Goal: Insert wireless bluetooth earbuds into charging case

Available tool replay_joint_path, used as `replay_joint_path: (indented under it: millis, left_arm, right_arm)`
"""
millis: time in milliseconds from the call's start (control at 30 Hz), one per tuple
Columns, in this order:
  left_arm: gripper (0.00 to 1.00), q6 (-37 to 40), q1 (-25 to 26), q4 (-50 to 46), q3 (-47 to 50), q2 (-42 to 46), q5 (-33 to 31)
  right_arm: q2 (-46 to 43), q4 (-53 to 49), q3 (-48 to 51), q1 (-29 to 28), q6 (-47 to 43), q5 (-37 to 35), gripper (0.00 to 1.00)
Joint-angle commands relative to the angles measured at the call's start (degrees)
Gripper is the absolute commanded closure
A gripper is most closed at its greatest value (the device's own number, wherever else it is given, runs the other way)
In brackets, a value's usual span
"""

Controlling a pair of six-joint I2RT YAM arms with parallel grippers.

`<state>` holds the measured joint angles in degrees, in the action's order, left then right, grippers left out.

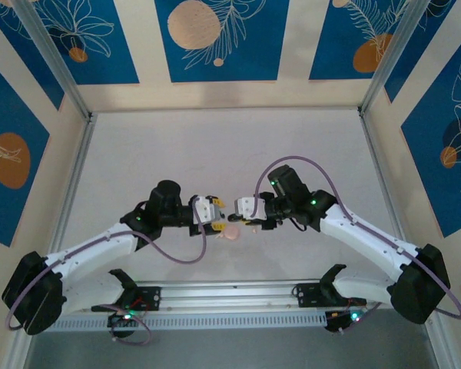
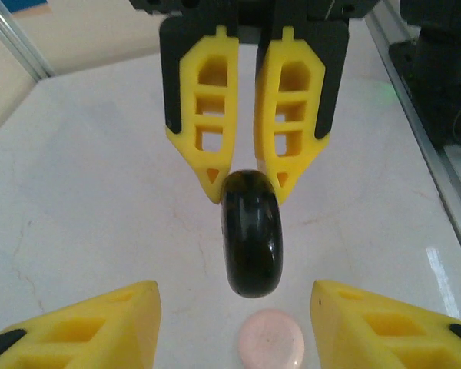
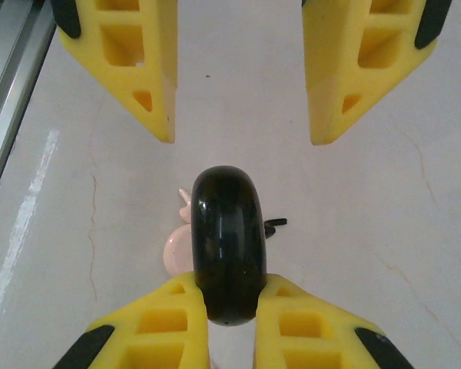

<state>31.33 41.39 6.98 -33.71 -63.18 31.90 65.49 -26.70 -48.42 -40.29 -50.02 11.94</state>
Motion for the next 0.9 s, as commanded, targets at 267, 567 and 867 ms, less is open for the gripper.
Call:
replay_joint_path:
  millis: [267, 567, 867]
  left_arm:
    - [0.52, 1.56, 1.07, -2.43, -2.99, -3.44, 0.94]
    - [0.57, 0.93, 1.18, -1.31, -2.74, -4.15, 0.95]
    - [0.81, -0.22, 1.27, 1.13, -1.71, -3.5, 1.86]
  right_arm:
    - [3.0, 1.64, -3.08, -1.92, -1.25, 4.0, 0.88]
    - [3.23, 3.58, -2.64, -1.97, -0.72, 6.14, 0.88]
    - [3.13, 4.85, -2.37, -1.63, 0.81, 6.08, 0.77]
